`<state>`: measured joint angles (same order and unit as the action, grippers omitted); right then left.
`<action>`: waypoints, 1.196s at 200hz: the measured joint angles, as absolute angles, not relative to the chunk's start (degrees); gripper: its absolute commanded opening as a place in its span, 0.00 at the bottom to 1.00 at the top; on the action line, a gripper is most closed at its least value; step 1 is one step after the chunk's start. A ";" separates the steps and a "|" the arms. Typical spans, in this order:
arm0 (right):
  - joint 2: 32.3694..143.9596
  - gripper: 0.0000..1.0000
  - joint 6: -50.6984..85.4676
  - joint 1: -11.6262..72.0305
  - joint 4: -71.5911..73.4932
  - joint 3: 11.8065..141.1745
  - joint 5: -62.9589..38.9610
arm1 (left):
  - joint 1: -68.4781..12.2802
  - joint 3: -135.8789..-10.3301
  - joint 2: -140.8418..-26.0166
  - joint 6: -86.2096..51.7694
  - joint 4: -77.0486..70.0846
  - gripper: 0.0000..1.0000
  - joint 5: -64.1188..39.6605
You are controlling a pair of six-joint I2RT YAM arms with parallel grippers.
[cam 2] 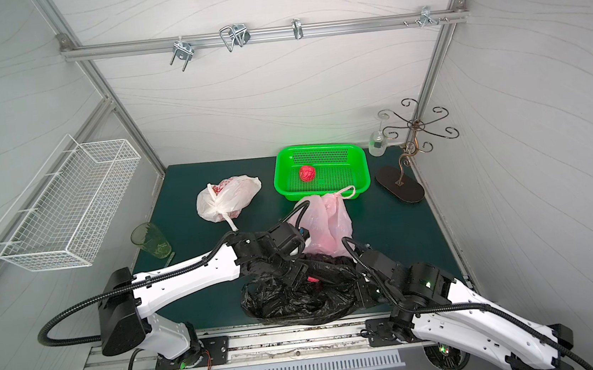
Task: Untie the knot of a plastic bag & take out the apple
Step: Pick up the apple from the plastic bag.
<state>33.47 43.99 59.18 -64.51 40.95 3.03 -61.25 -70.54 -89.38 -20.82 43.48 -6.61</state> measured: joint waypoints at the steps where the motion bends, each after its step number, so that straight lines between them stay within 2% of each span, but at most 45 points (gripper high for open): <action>1: 33.45 0.00 43.99 59.18 -64.51 40.95 3.03 | -61.25 -70.61 -89.45 -20.80 43.48 0.63 -6.68; 66: 33.19 0.00 43.99 59.18 -64.47 40.95 3.57 | -61.28 -71.57 -94.72 -21.43 40.60 0.59 -16.67; 96: 33.21 0.00 43.99 59.18 -64.34 40.95 3.92 | -61.30 -71.99 -97.23 -21.47 39.29 0.64 -17.80; 188: 33.65 0.00 43.94 59.18 -64.10 40.97 4.05 | -61.28 -75.50 -103.85 -21.34 38.13 0.73 -6.37; 239: 33.89 0.00 43.92 59.18 -63.86 40.97 4.05 | -61.34 -78.06 -107.63 -21.17 36.93 0.74 -4.49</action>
